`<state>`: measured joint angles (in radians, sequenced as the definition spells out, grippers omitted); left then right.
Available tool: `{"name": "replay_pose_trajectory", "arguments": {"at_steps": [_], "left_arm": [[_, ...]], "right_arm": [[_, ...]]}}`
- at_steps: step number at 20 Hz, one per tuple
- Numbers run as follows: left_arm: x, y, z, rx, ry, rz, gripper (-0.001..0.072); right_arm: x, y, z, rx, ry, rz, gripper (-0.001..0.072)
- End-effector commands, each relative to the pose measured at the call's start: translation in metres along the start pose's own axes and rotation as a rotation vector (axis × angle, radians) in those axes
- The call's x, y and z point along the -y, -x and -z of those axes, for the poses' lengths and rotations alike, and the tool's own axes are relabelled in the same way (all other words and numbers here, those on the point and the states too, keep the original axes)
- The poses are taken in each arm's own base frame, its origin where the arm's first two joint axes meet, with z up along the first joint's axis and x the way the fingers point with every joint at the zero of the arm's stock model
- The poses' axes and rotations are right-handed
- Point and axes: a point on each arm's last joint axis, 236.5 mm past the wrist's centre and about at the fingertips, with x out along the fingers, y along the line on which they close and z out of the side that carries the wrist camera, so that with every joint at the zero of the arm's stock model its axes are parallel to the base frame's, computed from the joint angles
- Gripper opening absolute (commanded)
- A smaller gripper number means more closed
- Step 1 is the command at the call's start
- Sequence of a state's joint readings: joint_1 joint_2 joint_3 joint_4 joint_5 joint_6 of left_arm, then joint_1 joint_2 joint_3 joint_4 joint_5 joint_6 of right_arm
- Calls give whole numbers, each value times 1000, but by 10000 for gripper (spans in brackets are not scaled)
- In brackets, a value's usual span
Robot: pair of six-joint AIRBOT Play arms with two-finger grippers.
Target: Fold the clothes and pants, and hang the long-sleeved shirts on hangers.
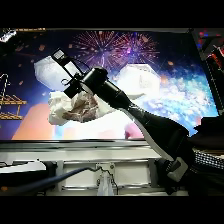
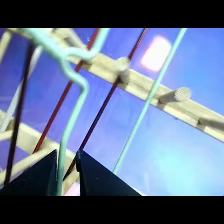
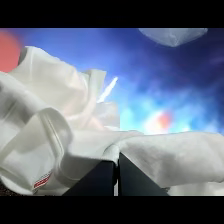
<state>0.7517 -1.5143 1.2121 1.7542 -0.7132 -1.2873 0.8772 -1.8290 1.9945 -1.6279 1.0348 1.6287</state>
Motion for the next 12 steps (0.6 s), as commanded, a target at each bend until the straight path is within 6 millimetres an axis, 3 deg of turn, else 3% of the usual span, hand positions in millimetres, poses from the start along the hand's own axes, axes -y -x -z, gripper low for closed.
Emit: {"name": "replay_pose_trajectory", "arguments": {"at_steps": [1,6,12], "left_arm": [[2,-5,-4,15,-18,-1,113],[6,-3,-8,25,-43,2,13],[21,12,-22,55,-136,9,12]], "right_arm": [[7,0,0,-1,-10,6,23],[10,-1,0,0,-17,8,23],[10,-1,-1,2,-17,8,23]]}}
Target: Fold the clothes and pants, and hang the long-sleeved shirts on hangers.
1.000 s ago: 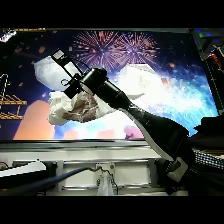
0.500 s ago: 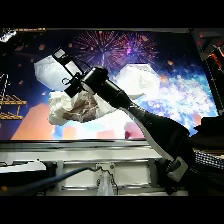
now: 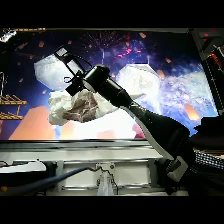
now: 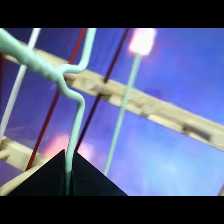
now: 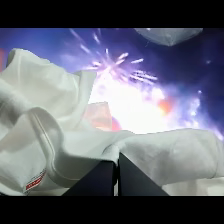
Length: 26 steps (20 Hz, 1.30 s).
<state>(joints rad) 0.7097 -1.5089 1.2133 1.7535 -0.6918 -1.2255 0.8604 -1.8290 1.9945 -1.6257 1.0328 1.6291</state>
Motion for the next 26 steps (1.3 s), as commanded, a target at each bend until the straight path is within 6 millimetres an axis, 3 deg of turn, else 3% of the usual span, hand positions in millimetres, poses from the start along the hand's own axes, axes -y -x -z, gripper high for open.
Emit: {"name": "replay_pose_trajectory", "arguments": {"at_steps": [1,4,6,10,13,17,20,24,26], "left_arm": [[7,12,-10,20,-51,-1,12],[5,37,-21,50,-61,-14,12],[1,65,-33,100,-59,-34,10],[-1,149,-66,284,94,-21,9],[25,214,-90,439,155,75,9],[87,306,-96,586,167,237,7],[133,371,-73,686,135,366,7],[167,415,-7,696,35,491,7],[175,438,25,720,8,557,7]], "right_arm": [[0,0,0,1,-3,0,23],[0,0,-1,2,-3,-1,23],[0,0,-1,5,-4,-1,23],[0,0,-1,5,-4,-1,23],[0,0,-7,32,-3,-1,23],[3,0,-14,59,6,13,23],[13,0,-15,62,14,40,23],[27,0,-12,51,-25,54,23],[31,0,-11,45,-30,59,23]]}}
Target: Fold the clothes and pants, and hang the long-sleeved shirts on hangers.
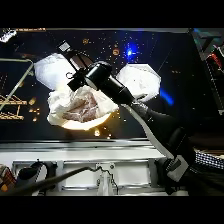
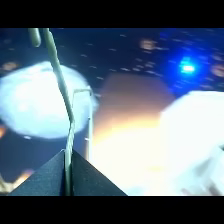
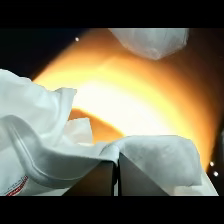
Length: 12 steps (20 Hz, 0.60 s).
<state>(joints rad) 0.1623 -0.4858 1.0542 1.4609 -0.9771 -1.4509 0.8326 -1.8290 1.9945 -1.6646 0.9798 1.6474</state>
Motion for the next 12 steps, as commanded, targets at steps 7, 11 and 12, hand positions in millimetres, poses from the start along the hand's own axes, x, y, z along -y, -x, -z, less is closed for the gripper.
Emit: {"name": "replay_pose_trajectory", "arguments": {"at_steps": [7,11,12], "left_arm": [[116,103,72,-8,-165,478,8],[131,102,83,-26,-174,551,8],[130,101,82,-20,-190,550,8]], "right_arm": [[5,0,3,-15,-20,2,23],[5,2,9,-42,-22,3,23],[5,2,11,-50,-22,3,23]]}}
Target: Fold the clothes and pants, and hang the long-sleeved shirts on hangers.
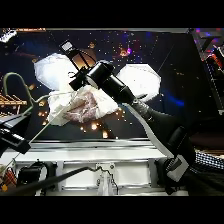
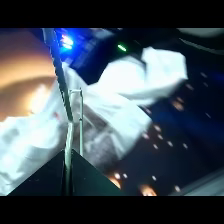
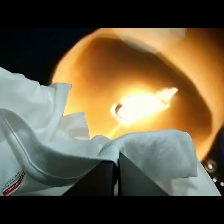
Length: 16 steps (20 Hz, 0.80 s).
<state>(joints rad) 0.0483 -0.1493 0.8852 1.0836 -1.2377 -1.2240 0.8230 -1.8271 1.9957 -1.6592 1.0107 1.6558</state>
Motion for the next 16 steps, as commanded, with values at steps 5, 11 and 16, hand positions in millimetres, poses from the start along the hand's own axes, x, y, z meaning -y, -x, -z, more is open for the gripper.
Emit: {"name": "replay_pose_trajectory", "arguments": {"at_steps": [5,11,16], "left_arm": [[14,-2,-1,25,-154,58,8],[3,-17,-4,10,-259,51,8],[-14,-44,5,-10,-236,35,8]], "right_arm": [[-7,1,6,-28,-24,-30,23],[-11,1,11,-49,-39,-48,23],[-11,1,13,-57,-40,-48,23]]}}
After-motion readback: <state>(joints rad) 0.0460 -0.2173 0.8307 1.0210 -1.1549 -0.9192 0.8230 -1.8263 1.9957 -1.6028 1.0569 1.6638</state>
